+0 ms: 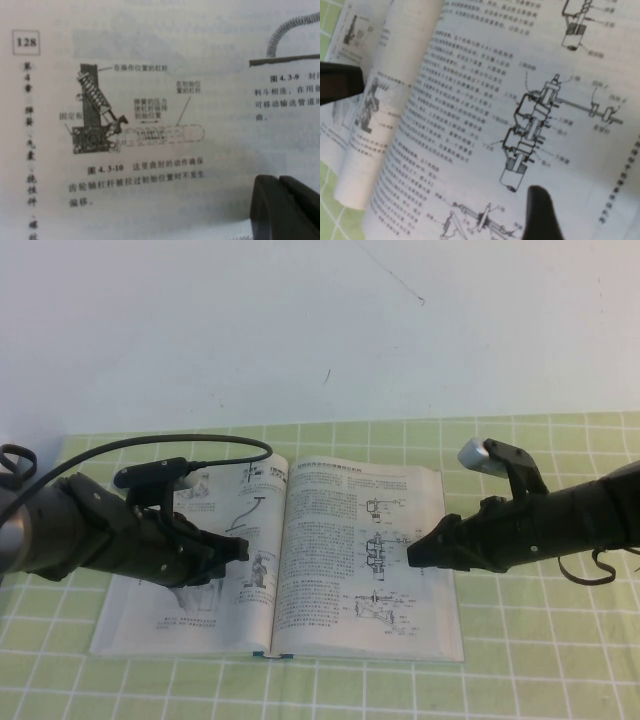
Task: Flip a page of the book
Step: Open the closed book
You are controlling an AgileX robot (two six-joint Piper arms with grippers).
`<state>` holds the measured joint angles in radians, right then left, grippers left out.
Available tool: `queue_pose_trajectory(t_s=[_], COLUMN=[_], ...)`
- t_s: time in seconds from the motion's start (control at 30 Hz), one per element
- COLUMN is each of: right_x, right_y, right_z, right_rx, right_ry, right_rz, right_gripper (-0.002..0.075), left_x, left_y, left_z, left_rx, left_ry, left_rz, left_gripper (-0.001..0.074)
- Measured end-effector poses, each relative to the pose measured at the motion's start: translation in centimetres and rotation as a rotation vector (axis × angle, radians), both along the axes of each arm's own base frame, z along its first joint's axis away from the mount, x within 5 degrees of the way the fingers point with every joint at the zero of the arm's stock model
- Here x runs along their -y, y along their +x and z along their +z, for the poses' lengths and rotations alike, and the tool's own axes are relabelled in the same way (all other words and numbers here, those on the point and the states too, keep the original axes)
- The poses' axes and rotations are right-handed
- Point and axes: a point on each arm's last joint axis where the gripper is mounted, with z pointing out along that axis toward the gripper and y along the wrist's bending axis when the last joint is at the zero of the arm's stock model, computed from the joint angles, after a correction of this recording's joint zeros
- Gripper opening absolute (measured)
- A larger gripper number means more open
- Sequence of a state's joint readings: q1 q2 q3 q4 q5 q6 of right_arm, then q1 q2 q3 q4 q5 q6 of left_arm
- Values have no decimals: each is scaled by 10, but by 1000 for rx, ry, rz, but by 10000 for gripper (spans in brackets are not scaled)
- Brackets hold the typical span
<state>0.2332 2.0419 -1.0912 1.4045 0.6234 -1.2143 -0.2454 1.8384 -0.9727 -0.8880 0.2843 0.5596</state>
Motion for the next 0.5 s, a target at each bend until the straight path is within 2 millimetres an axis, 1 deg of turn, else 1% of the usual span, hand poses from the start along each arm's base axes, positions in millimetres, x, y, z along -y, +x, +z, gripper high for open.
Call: queue_pose_trajectory(t_s=[0.2, 0.5], right_x=[-3, -4], right_y=[-4, -3], right_z=[-1, -4], right_rx=[-34, -51], right_ry=[27, 41], right_rz=[39, 34], right_gripper=[418, 418], left_x=[0, 0], left_y=[0, 0], left_z=[0, 0], left_rx=[0, 4], left_ry=[0, 1], left_rz=[-1, -11], left_gripper=[-4, -4])
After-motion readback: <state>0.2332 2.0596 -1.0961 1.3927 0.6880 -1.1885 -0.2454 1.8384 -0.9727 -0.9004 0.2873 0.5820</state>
